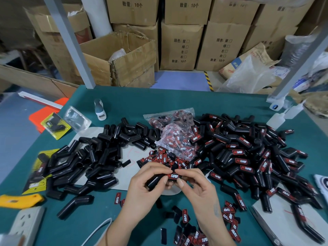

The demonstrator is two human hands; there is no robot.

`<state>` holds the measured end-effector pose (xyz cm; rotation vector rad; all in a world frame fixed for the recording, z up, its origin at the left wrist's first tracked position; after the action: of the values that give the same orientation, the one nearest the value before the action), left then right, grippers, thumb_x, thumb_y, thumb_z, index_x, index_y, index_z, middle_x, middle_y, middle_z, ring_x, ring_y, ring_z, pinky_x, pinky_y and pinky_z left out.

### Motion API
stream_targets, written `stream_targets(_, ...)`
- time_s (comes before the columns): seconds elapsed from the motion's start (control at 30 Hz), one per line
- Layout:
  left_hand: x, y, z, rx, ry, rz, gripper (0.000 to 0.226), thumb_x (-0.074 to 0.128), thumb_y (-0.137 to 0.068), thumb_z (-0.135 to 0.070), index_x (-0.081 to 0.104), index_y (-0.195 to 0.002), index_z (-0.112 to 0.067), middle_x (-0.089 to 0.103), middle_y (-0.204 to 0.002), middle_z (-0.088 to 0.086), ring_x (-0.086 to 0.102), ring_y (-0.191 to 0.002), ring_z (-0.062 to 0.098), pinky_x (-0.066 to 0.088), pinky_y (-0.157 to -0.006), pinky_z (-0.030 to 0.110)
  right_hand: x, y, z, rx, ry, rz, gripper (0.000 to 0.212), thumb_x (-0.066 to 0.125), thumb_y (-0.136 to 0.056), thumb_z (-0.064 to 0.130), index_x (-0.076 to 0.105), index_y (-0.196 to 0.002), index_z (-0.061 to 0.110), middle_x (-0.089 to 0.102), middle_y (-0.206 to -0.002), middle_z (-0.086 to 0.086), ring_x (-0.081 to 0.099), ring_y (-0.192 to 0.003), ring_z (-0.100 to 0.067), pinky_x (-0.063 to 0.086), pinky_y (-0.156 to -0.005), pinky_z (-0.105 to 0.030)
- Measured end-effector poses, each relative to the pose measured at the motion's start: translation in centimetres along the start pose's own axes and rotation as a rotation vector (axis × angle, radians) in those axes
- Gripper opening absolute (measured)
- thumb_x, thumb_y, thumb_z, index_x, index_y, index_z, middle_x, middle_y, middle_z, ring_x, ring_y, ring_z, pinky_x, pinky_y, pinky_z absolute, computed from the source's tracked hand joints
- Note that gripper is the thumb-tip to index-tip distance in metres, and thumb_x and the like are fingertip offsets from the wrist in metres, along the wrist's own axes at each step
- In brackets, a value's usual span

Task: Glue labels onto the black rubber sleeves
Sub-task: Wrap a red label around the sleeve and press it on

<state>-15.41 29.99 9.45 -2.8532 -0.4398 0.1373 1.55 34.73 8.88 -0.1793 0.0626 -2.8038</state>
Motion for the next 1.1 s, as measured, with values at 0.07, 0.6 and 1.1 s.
stream_targets(0.07,-0.01,0.01,-0.13,0.022,-0.004,-0.005,0.022,0.069,-0.095,-0.004,0.08,-0.103,-0.021,0.071,-0.111,-0.001,0.07,-0.106,0.024,0.064,-0.079,0.035,0.03,0.0,0.01,-0.002,-0.001,-0.001,0.021,0.076,-0.09,0.021,0.08,-0.11,0.024,0.067,-0.107,0.0,0.066,-0.105,-0.02,0.053,-0.093,-0.026)
stream_targets(0.6,-0.51,-0.05,0.44,-0.024,0.019,0.024,0.023,0.071,-0.094,-0.021,0.073,-0.114,-0.031,0.074,-0.117,0.004,0.071,-0.112,0.028,0.06,-0.094,0.051,0.22,0.13,0.28,-0.147,0.099,-0.008,0.029,0.071,-0.094,0.003,0.081,-0.109,0.026,0.064,-0.107,0.002,0.066,-0.108,-0.022,0.058,-0.086,-0.028)
stream_targets(1.1,-0.63,-0.06,-0.17,0.18,-0.107,-0.011,0.009,0.071,-0.095,-0.018,0.078,-0.1,-0.02,0.075,-0.115,-0.005,0.071,-0.11,0.022,0.059,-0.092,0.043,0.32,0.25,0.67,-0.189,0.13,-0.012,0.025,0.07,-0.097,0.01,0.078,-0.112,0.027,0.064,-0.112,0.005,0.067,-0.113,-0.022,0.058,-0.088,-0.027)
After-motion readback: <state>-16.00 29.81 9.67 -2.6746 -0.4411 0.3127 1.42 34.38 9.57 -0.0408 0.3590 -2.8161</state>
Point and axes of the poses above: each hand's wrist, its own y-axis away from the middle knuckle, its own x-axis out of the palm, z = x × y, the point moved 2 cm from there along -y, towards the middle knuckle
